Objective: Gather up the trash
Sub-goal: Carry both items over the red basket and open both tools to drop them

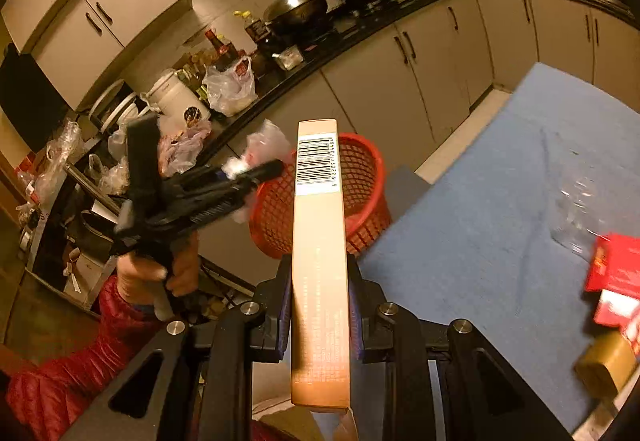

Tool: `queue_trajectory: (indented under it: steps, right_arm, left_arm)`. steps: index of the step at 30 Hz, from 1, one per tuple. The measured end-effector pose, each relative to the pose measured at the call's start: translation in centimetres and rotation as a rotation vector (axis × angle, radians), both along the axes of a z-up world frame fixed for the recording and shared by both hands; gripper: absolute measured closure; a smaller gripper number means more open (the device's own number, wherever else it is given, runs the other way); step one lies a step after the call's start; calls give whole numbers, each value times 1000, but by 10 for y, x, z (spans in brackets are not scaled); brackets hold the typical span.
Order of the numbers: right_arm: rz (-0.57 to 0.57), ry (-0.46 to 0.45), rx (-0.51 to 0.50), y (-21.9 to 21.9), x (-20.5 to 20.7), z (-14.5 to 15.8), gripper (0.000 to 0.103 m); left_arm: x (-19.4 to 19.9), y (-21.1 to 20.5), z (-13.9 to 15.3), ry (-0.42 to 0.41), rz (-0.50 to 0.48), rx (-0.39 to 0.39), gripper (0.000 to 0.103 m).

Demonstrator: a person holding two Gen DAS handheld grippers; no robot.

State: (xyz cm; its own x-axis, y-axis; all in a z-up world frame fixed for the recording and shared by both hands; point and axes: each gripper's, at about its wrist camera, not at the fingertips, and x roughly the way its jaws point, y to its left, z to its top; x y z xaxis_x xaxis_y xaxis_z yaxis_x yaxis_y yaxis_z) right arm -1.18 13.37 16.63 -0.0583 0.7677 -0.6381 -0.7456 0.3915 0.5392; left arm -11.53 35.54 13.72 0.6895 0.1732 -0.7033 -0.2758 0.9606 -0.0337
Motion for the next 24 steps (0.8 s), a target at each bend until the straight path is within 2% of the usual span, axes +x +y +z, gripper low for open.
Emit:
queue_trajectory:
  steps: [1, 3, 5, 10, 17, 18, 19, 21, 24]
  right_arm:
    - [10, 5, -2, 8, 1, -1, 78]
    - [9, 16, -14, 23, 3, -3, 78]
    - [21, 41, -17, 37, 8, -7, 78]
    - [1, 67, -58, 73, 24, -22, 78]
    - [-24, 83, -101, 122, 32, -41, 76]
    - [-39, 86, -116, 128, 33, -47, 72]
    - [-40, 100, -114, 132, 35, -53, 58]
    - [-68, 108, -128, 133, 37, -58, 40]
    - [-69, 106, -82, 116, 34, -49, 39]
  left_arm:
    - [3, 6, -7, 20, 8, -11, 61]
    - [7, 16, -15, 31, 3, -47, 50]
    - [11, 17, -23, 35, 9, -63, 45]
    - [-4, 28, -21, 2, 34, -100, 44]
    - [-29, 36, -9, -48, 103, -50, 40]
    - [-34, 34, -8, -57, 105, -43, 38]
    - [-38, 33, -8, -62, 102, -40, 37]
    - [-45, 30, -8, -72, 91, -39, 35]
    - [-49, 25, -11, -71, 57, -56, 35]
